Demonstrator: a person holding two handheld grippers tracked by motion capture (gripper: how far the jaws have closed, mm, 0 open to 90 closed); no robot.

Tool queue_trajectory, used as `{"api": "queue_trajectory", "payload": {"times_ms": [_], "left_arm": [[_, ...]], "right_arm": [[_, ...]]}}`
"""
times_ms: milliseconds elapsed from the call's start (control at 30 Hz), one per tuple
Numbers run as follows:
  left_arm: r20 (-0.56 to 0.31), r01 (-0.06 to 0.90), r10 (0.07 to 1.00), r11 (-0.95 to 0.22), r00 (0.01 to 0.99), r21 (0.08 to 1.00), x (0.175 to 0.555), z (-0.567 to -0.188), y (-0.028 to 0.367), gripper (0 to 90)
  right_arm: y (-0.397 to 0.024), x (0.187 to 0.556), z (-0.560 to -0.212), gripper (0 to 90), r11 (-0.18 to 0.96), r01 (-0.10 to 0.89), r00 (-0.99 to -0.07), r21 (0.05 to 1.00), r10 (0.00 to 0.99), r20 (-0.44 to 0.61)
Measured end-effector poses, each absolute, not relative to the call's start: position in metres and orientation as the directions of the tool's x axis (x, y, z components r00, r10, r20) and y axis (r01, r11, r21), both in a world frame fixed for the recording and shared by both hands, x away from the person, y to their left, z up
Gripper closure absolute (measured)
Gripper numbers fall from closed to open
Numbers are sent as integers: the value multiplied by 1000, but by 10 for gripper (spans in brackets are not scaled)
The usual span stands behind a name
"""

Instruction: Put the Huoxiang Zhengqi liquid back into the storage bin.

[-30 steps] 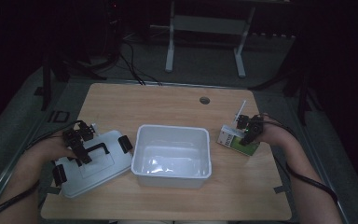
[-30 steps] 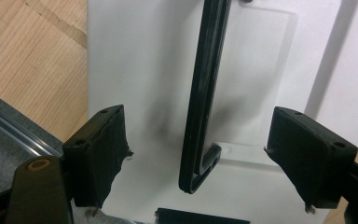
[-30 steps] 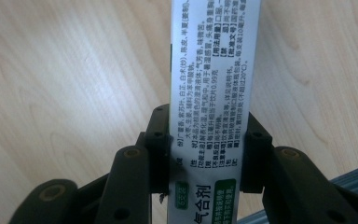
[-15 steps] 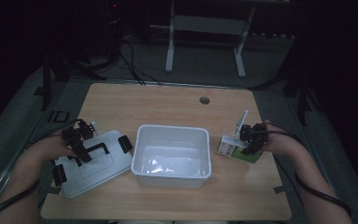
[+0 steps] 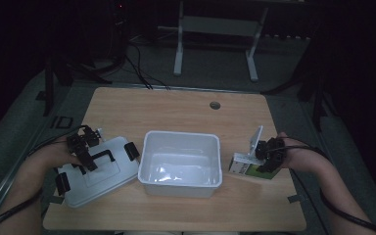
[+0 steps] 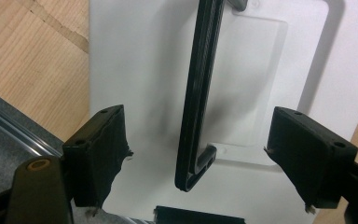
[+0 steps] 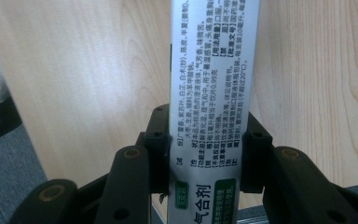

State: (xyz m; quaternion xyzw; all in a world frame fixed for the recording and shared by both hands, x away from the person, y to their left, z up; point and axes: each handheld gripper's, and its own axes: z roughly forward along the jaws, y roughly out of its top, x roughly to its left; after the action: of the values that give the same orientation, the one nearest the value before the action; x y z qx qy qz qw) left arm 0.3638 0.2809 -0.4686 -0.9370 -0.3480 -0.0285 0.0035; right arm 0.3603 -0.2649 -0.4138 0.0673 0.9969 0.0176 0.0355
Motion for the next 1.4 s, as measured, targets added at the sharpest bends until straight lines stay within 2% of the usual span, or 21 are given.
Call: {"api": "queue_trajectory", "payload": {"times_ms": [500, 867, 1400], "left_arm": [[60, 652, 651, -758, 756, 11, 363, -466, 281, 199], [63, 655, 654, -756, 754, 12, 362, -463, 282, 199], [67, 657, 656, -754, 752, 8, 359, -462, 284, 199]], "right_arm": [[-258, 339, -370, 637, 998, 62, -997, 6, 63, -55], [-246, 332, -333, 638, 999, 30, -998, 35, 32, -62], [-211, 331, -313, 638, 997, -2, -999, 71, 2, -52]]}}
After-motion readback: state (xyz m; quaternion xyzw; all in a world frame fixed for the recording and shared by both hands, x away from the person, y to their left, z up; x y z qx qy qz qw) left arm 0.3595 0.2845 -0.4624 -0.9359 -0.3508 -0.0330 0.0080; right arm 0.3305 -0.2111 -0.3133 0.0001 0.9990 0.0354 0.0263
